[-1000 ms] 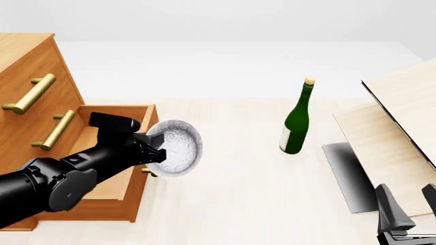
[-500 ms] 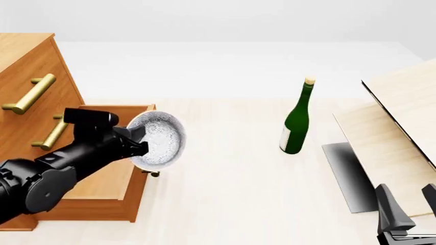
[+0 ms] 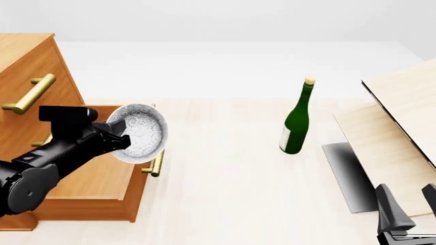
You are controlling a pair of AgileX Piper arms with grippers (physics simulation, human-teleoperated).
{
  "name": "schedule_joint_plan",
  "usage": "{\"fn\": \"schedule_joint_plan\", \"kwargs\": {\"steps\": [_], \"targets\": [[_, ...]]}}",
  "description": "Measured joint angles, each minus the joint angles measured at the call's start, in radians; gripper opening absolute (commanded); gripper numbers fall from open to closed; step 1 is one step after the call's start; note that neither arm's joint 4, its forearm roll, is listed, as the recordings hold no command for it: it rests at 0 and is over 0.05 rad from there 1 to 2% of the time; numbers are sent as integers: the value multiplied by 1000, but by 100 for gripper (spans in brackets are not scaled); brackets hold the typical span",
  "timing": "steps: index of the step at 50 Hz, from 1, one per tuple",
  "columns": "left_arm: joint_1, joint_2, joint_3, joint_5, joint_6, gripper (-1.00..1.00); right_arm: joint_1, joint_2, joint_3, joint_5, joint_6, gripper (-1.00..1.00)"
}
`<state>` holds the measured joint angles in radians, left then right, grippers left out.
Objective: Put the bowl in the bottom drawer of the cabinet and close it.
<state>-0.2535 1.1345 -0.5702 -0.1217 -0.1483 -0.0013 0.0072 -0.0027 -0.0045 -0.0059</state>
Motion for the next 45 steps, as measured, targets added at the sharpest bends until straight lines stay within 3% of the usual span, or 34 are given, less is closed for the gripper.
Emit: {"fn": "schedule_joint_plan", "kwargs": {"steps": [45], "targets": [[196,-15,35,-6,-6,-100,0,0,0,0,0,100]]}}
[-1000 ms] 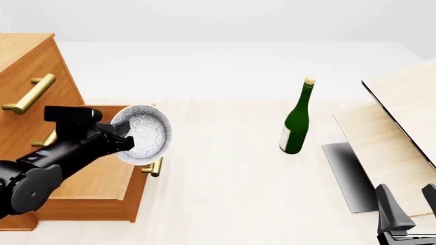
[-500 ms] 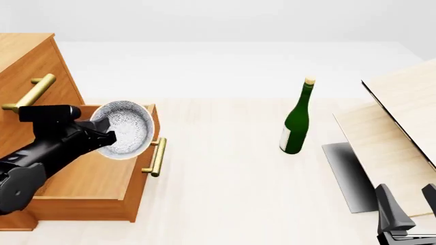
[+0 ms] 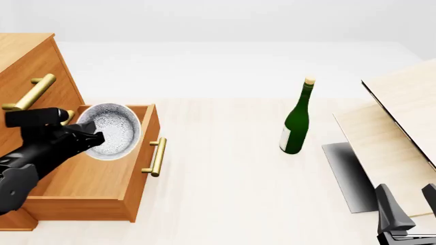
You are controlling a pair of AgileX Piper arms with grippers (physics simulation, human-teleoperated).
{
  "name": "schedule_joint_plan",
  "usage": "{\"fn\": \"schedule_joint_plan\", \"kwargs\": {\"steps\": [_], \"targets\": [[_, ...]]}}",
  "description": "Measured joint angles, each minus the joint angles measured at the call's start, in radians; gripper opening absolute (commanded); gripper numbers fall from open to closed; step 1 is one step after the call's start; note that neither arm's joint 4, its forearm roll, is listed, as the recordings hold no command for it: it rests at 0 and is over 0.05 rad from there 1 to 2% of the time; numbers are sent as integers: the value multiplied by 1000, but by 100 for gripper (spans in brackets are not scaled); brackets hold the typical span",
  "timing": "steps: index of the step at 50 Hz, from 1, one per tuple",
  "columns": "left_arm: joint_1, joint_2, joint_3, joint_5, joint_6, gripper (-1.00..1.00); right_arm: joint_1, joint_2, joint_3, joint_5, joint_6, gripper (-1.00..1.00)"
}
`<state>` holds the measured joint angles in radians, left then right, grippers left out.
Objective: Put the bowl in the bottom drawer of the cabinet and close it.
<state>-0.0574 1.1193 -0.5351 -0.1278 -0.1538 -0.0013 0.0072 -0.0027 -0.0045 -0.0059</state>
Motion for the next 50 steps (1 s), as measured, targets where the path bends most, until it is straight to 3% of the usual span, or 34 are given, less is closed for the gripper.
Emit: {"fn": "schedule_joint_plan", "kwargs": {"steps": [50], "targets": [[93,-24,73,-19,37,-100,0,0,0,0,0,100]]}}
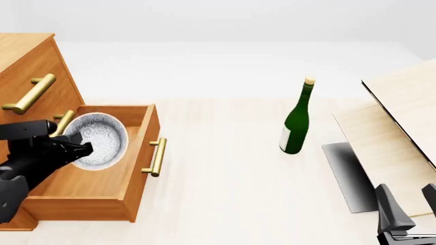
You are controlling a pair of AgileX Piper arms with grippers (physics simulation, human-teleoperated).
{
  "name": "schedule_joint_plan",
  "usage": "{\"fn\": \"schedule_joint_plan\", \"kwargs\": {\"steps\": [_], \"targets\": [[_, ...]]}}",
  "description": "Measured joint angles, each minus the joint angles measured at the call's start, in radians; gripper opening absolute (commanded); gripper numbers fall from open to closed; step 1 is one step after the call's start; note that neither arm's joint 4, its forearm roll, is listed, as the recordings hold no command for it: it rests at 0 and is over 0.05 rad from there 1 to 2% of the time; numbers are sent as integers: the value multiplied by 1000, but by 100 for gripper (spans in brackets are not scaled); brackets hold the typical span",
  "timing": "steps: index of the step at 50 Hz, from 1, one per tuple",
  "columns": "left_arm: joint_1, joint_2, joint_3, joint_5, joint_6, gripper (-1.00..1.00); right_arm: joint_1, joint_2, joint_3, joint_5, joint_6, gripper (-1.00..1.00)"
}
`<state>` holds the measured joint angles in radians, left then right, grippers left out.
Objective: Put the bowl in the bottom drawer of the cabinet and close it.
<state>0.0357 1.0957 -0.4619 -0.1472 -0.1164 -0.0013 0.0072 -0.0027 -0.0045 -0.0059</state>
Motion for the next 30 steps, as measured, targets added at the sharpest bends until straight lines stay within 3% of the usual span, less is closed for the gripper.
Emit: {"fn": "schedule_joint_plan", "kwargs": {"steps": [30], "targets": [[28,39,42,-44,15,-100,0,0,0,0,0,100]]}}
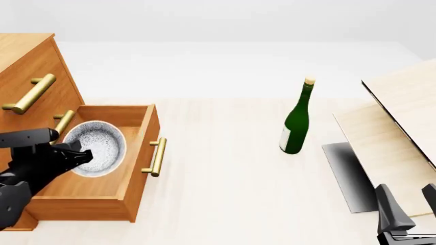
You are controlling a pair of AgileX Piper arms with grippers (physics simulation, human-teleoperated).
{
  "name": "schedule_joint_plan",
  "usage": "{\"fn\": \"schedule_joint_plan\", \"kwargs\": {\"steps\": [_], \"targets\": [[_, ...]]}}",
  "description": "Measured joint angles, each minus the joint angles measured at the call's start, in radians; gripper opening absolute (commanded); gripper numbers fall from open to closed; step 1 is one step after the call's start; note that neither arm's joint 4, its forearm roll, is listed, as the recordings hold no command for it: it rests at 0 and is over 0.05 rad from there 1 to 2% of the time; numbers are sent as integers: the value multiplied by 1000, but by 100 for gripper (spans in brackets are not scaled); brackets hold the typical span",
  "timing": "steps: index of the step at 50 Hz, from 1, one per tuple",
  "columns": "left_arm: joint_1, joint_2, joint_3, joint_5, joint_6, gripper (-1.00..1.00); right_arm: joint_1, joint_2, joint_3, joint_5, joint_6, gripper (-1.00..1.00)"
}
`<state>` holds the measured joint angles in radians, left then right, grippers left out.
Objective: Put the bowl in the bottom drawer of the cabinet and close it.
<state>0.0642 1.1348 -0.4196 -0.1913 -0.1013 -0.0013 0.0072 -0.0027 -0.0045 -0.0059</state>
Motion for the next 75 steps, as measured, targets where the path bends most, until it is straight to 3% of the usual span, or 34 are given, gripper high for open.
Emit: {"fn": "schedule_joint_plan", "kwargs": {"steps": [75], "targets": [[53,218,5,-126,35,-100,0,0,0,0,0,100]]}}
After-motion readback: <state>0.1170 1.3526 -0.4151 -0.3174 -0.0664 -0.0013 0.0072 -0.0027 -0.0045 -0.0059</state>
